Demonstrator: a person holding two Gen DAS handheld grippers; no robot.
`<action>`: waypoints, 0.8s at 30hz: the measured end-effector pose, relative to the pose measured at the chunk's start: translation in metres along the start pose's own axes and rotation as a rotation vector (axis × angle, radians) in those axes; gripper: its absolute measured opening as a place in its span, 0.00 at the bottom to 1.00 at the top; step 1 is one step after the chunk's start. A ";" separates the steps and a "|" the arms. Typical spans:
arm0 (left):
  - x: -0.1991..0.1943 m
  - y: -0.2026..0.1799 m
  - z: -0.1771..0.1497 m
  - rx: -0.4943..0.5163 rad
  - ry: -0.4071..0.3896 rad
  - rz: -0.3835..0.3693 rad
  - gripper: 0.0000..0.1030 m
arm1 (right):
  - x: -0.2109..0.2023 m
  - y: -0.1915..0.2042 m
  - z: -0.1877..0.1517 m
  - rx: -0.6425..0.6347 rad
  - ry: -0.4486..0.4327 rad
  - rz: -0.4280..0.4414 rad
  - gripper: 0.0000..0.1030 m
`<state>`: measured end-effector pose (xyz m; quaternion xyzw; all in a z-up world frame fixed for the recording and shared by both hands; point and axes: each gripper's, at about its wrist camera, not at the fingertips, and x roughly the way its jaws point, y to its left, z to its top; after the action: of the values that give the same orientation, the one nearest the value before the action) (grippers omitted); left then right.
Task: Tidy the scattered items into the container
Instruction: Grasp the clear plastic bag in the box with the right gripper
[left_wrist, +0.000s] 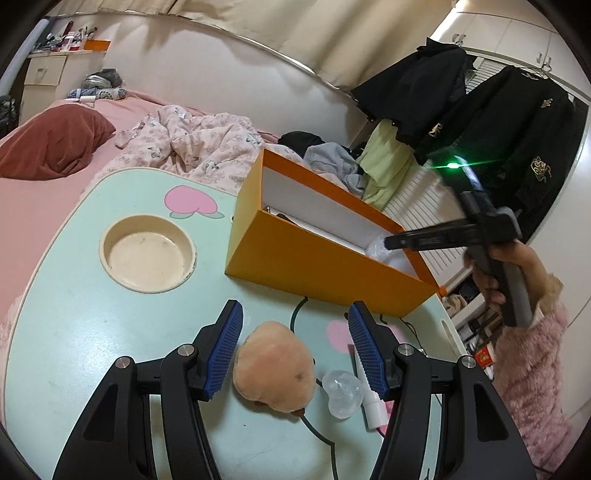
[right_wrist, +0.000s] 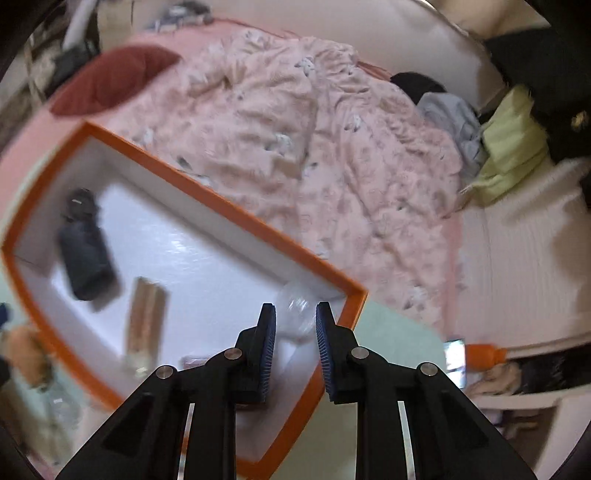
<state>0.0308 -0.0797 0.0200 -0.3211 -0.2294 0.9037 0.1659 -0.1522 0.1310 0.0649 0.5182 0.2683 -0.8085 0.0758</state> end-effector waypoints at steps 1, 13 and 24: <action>0.000 -0.001 0.000 0.003 0.001 0.000 0.58 | 0.002 0.003 0.003 -0.008 0.000 -0.037 0.21; -0.001 0.001 0.000 0.005 -0.006 -0.004 0.58 | 0.030 0.029 0.009 -0.086 0.118 -0.176 0.26; 0.001 0.002 0.000 0.004 0.013 0.005 0.58 | -0.037 0.007 -0.025 0.241 -0.267 0.053 0.16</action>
<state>0.0299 -0.0806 0.0182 -0.3271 -0.2258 0.9025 0.1657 -0.1130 0.1321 0.0865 0.4186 0.1433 -0.8941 0.0695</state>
